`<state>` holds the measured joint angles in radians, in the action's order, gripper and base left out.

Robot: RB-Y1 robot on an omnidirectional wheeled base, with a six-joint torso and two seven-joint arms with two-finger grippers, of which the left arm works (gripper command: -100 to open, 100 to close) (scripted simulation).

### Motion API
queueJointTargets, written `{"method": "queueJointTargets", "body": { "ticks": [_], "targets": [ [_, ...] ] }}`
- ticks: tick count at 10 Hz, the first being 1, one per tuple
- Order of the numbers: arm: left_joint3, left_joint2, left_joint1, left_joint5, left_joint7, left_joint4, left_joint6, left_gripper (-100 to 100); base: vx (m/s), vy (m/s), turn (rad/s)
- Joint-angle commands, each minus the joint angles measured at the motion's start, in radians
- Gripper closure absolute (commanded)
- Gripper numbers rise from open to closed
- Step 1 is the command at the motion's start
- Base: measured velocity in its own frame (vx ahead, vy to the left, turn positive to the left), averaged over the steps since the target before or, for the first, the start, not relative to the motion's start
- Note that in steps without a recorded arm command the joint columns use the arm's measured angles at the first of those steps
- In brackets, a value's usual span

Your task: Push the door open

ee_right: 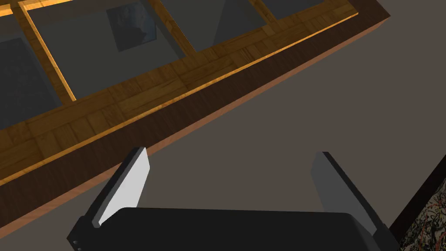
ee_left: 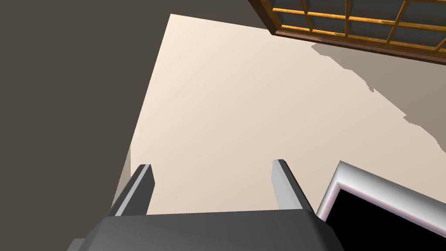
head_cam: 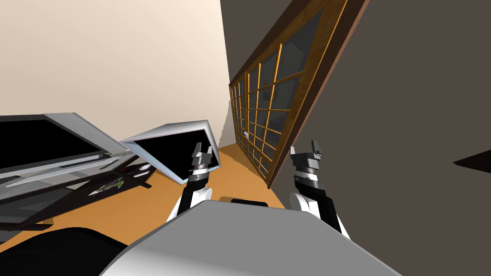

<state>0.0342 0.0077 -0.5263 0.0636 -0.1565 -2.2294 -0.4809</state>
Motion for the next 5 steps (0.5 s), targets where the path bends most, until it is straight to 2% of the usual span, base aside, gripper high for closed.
{"method": "queueJointTargets", "body": {
  "ticks": [1, 2, 5],
  "targets": [
    [0.003, 0.013, 0.008, -0.008, 0.030, 0.036, -0.013, -100, 0.061, 0.036, -0.149],
    [0.005, 0.018, 0.012, -0.012, 0.045, 0.054, -0.019, -100, 0.105, 0.075, -0.182],
    [0.010, 0.034, 0.025, -0.023, 0.088, 0.106, -0.038, -100, 0.084, 0.067, -0.102]
  ]
}}
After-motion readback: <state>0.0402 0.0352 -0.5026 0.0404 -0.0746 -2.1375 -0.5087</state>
